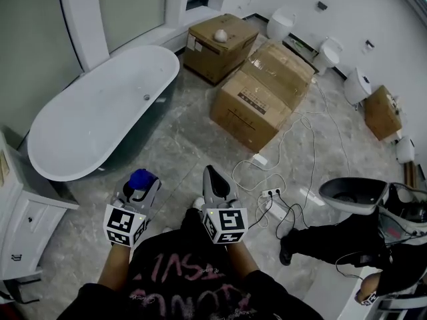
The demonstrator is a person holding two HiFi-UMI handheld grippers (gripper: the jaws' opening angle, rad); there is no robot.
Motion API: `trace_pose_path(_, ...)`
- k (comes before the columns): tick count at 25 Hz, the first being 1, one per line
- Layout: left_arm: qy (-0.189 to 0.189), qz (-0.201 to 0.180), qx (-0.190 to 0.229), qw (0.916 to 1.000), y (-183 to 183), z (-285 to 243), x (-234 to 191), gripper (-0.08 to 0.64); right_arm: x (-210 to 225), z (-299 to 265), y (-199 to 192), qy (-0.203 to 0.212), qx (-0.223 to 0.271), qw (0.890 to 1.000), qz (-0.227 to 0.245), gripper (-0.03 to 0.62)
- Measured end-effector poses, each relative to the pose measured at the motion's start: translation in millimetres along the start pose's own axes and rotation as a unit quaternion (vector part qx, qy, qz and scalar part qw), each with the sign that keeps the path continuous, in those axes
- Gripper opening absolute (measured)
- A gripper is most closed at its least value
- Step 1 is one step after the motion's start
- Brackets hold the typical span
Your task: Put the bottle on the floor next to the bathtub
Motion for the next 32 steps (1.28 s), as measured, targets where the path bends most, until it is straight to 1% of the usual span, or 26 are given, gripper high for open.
trace_pose_path(6,-0.005,-0.002,-0.011,0.9999,5.5,-26.3,-12.4,0.164,16.5,-24.1,2.4,-0.004,-0.006,1.0,-0.003,0.015)
trace_pose_path(14,-0.001,0.0,-0.026,0.9997,10.8,-73.4,-39.9,0.164,47.7,-80.0,5.5,0.002,-0.019,1.0,-0.008,0.015)
trace_pose_path(19,0.002,0.002,-0.039,0.9992,16.3,-114.7,-55.8,0.164,78.5,-120.9,9.4,0.004,-0.027,1.0,-0.013,0.015)
trace_pose_path(25,0.017,0.003,-0.04,0.999,31.0,-164.3,-70.9,0.165,117.6,-170.2,16.1,0.026,-0.036,0.999,-0.014,0.015)
trace_pose_path(32,0.03,0.0,-0.056,0.998,45.4,-215.9,-76.2,0.164,159.7,-216.2,25.9,0.053,-0.042,0.998,-0.016,0.017)
Point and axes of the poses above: the fingertips, and each gripper's own axes: z backward along the fingers, x to its right, y out of its top, the point moved 8 cm from there along z, backward along the fingers, and after that the axes turned 3 degrees about -z, right-handed, at the moved point
